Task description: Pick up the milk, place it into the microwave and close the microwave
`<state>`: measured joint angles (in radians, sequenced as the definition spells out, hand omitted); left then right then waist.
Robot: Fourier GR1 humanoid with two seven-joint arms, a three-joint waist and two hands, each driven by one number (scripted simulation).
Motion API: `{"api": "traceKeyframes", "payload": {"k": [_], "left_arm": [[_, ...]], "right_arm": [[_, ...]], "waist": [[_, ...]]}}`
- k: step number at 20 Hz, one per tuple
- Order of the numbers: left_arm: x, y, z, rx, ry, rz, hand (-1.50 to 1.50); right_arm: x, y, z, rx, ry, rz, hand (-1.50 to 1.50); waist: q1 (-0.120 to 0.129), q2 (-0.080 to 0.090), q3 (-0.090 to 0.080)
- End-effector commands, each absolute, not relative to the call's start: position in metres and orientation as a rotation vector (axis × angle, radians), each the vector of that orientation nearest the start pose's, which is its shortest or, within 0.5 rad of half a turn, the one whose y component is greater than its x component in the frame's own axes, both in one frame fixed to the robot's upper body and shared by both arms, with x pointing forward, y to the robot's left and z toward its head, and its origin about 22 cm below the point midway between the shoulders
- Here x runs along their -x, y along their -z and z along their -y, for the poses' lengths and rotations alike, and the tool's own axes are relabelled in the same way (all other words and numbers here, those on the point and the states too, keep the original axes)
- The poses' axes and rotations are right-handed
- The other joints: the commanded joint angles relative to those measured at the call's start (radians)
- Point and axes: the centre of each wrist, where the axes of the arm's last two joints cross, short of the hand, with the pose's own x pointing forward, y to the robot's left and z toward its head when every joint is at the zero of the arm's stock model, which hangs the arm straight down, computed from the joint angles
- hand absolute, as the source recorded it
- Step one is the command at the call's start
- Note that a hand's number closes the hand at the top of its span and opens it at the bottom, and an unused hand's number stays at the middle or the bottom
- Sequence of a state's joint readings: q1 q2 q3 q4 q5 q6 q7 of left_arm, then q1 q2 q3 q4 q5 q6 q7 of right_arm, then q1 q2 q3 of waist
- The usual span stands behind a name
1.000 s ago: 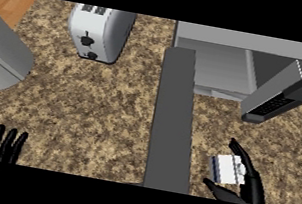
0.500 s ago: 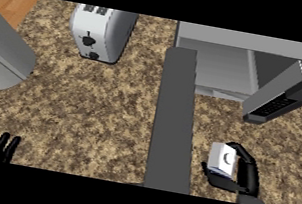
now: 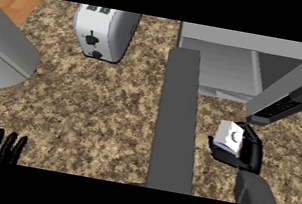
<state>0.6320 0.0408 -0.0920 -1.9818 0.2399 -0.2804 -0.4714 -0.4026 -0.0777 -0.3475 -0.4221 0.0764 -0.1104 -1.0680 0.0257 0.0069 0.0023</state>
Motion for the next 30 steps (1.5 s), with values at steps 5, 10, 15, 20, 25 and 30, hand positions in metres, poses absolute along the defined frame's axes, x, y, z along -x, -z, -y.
{"api": "traceKeyframes", "payload": {"k": [5, 10, 15, 20, 25, 30], "left_arm": [[-0.097, -0.010, -0.272, 0.212, -0.163, 1.915, -1.50], [-0.081, -0.005, -0.267, 0.220, -0.153, 1.902, -1.50], [-0.073, -0.005, -0.263, 0.252, -0.150, 1.875, -1.50], [-0.085, -0.008, -0.239, 0.273, -0.165, 1.890, -1.50], [-0.058, -0.009, -0.261, 0.247, -0.162, 1.897, -1.50], [-0.080, -0.014, -0.258, 0.206, -0.199, 1.909, -1.50]], "right_arm": [[-0.275, 0.145, 0.263, 0.337, 0.099, 1.971, 1.50], [-0.279, 0.133, 0.262, 0.337, 0.082, 1.988, 1.50], [-0.261, 0.122, 0.259, 0.332, 0.057, 1.980, 1.50], [-0.241, 0.098, 0.248, 0.355, 0.046, 1.936, 1.50], [-0.206, 0.071, 0.244, 0.185, 0.042, 1.961, 1.50], [-0.206, 0.046, 0.237, -0.003, 0.179, 1.985, 1.50]], "waist": [[-0.014, -0.005, -0.001], [-0.024, -0.010, -0.003], [-0.031, -0.013, -0.004], [-0.032, -0.012, -0.003], [-0.029, -0.015, -0.004], [-0.030, -0.010, -0.003]]}}
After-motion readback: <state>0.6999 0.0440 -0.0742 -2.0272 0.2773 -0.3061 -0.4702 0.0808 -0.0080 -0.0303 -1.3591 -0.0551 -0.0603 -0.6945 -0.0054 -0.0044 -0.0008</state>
